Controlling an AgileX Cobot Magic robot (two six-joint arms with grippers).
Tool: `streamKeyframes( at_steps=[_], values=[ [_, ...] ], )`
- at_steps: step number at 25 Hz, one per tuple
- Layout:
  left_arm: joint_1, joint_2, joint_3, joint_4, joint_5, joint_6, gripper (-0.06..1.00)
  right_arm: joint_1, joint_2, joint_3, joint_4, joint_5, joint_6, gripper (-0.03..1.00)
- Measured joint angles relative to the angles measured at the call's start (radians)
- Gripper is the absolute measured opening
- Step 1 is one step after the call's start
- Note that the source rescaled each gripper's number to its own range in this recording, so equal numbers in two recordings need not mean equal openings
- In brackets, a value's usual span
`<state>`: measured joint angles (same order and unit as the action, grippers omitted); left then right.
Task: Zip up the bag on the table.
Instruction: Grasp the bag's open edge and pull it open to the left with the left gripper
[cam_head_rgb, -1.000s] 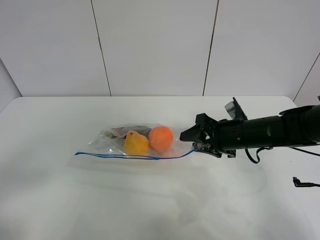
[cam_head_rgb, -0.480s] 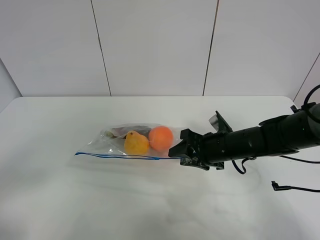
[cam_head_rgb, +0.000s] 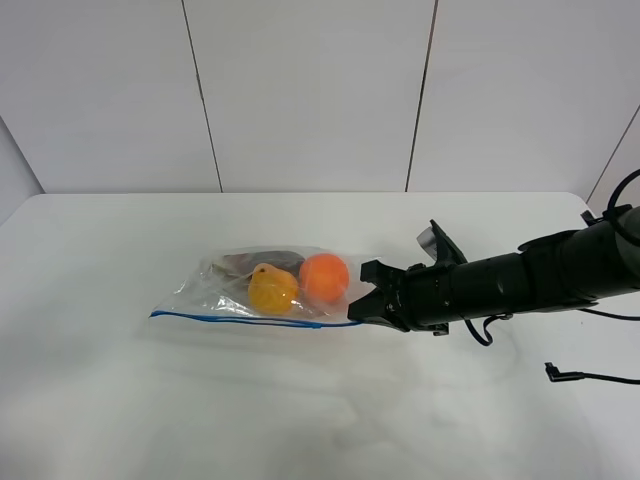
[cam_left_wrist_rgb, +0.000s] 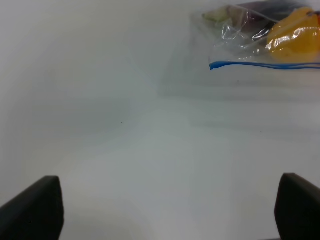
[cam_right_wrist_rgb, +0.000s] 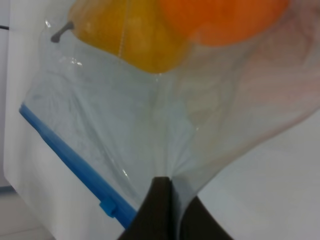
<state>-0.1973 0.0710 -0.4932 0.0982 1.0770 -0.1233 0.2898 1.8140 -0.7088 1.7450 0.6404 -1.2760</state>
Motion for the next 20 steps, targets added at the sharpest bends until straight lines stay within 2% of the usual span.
streamKeyframes(
  at_steps=[7,12,20],
  values=[
    [0.0,0.0,0.0,0.0,-0.004,0.009,1.0,0.0,0.0,0.0,0.0,-0.002,0.03,0.0],
    [0.0,0.002,-0.011,0.0,-0.05,0.024,1.0,0.0,0.0,0.0,-0.003,-0.009,0.03,0.0],
    [0.0,0.201,-0.043,-0.001,-0.267,-0.015,1.0,0.0,0.0,0.0,-0.007,-0.02,0.011,0.0]
  ],
)
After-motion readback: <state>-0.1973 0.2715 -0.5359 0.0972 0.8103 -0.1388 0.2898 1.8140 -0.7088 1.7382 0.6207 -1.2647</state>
